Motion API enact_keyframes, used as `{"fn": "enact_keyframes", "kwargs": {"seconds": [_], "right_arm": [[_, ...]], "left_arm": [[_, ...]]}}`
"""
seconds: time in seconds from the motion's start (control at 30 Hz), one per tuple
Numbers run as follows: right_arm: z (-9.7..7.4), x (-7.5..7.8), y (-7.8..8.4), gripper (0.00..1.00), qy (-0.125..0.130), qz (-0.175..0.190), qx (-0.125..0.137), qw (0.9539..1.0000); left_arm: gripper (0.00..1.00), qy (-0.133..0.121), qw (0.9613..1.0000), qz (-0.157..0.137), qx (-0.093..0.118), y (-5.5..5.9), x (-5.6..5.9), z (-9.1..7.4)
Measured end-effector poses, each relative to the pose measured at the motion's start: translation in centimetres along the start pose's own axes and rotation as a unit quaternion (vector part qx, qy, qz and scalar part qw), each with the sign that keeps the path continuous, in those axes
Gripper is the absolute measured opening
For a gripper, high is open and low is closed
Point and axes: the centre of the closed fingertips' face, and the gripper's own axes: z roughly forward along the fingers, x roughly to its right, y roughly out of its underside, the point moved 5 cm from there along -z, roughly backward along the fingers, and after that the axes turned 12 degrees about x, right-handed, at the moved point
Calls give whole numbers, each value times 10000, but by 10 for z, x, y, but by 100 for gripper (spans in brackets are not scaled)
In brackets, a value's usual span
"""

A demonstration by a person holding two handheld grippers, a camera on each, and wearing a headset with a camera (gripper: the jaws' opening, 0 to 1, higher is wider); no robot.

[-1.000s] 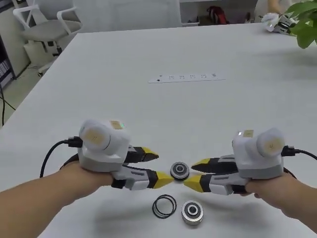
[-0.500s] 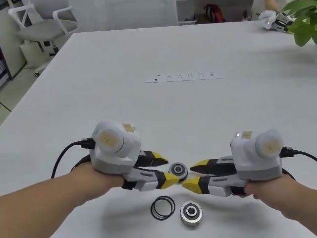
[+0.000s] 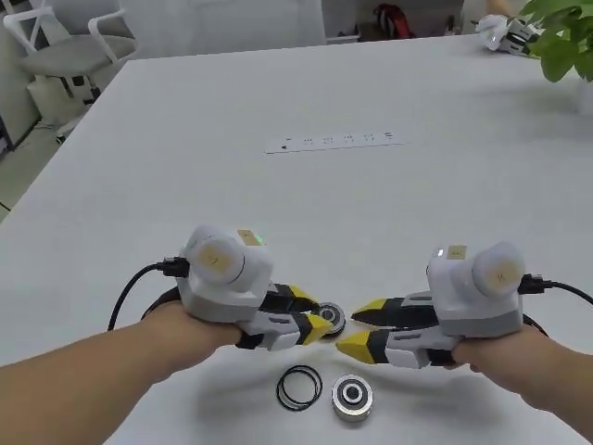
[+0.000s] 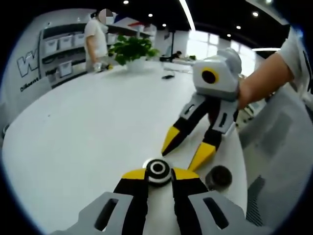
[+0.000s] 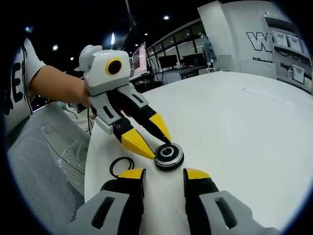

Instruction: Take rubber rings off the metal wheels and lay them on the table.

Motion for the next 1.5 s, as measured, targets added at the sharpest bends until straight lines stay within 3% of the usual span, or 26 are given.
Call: {"fn": "enact_keyframes", "kwargs": {"seconds": [0.03, 0.2, 0.33, 0.57, 1.07, 1.5], "right_arm": [[0, 0, 0, 28, 3, -3, 1, 10000], [1, 1, 0, 28, 11, 1, 2, 10000], [2, 1, 0, 28, 5, 10, 10, 10000], [4, 1, -1, 28, 31, -20, 50, 10000], [19, 4, -4, 29, 175, -297, -14, 9994], [13, 3, -1, 22, 202, -331, -76, 9992]], "left_arm": [[19, -10, 9999, 143, 69, -2, -2, 1], [16, -83, 9999, 100, 34, -2, -3, 3], [16, -4, 9990, 449, -42, -3, 1, 5], [14, -79, 9984, 547, -70, -5, 1, 6], [14, -199, 9988, 450, -59, -4, 4, 6], [14, -223, 9988, 434, -24, -3, 4, 6]]}}
